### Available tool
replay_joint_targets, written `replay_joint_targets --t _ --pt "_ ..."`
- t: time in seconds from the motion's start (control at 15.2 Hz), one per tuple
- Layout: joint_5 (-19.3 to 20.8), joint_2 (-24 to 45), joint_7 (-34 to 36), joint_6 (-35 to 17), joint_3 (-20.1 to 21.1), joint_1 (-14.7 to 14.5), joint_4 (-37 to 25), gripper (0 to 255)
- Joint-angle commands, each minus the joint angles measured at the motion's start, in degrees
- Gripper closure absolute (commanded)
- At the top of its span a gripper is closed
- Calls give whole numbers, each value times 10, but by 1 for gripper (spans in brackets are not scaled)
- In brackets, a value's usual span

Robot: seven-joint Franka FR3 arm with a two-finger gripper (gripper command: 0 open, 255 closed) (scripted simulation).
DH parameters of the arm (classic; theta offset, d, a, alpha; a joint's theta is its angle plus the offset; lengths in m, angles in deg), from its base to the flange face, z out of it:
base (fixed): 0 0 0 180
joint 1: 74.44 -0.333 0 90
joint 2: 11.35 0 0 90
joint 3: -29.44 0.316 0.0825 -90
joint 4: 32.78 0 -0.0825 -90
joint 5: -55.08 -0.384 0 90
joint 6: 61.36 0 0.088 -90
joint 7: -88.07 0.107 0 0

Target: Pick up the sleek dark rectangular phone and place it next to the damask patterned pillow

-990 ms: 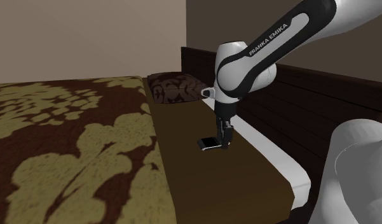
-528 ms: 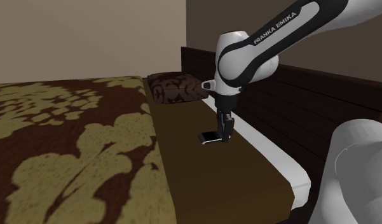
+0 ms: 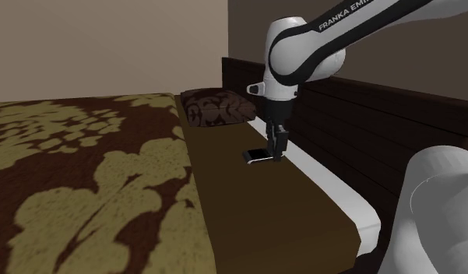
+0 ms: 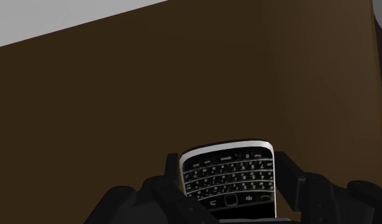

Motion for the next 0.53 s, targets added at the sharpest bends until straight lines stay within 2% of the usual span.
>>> replay_joint_targets --t 0.0,0.46 --pt "-2 -8 0 19 4 0 -11 255" --pt "-9 -30 1 80 20 0 -50 255"
